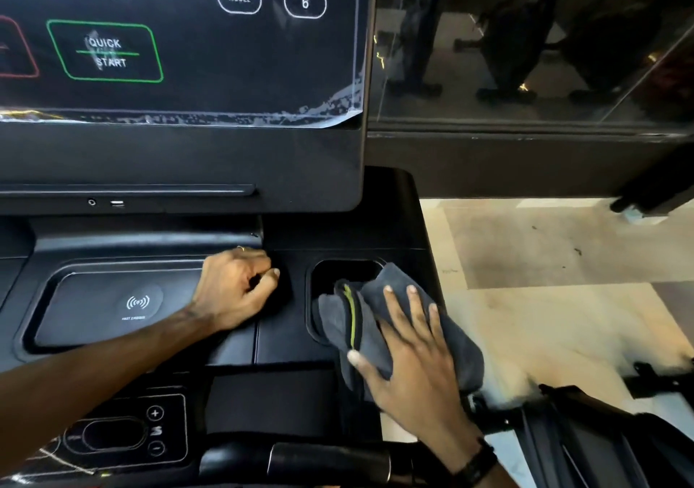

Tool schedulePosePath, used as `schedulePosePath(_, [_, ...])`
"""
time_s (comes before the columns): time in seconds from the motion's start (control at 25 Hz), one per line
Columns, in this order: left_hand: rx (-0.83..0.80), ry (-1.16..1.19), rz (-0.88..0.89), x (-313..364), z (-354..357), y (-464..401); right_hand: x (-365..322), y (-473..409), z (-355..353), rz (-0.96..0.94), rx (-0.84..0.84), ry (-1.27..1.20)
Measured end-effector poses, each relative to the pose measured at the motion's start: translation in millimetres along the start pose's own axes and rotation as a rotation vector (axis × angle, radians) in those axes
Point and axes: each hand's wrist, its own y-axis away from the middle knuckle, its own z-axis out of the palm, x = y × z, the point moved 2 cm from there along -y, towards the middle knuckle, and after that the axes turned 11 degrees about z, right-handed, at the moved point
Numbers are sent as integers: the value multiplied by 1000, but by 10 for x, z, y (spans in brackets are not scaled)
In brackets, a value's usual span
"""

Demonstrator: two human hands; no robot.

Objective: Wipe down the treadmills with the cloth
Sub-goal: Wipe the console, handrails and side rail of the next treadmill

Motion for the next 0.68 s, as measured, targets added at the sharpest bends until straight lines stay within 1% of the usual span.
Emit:
schedulePosePath(0.12, [-2, 6, 0, -3, 6, -17, -229, -362, -41, -73, -140, 98])
schedulePosePath(0.24, [-9, 16, 5, -15, 8, -28, -387, -464, -115, -89, -285, 169])
schedulePosePath(0.32, [-9, 20, 6, -23, 15, -21, -429, -434, -165, -80, -362, 123])
schedulePosePath(0.48, [-28, 17, 2, -21, 28, -24, -534, -558, -145, -35, -526, -63])
schedulePosePath(0.6, [-30, 15, -26, -23, 30, -16, -584, -690, -46, 5, -629, -82])
schedulePosePath(0.68, [-30, 16, -34, -21, 22, -19, -601, -731, -39, -8, -648, -82])
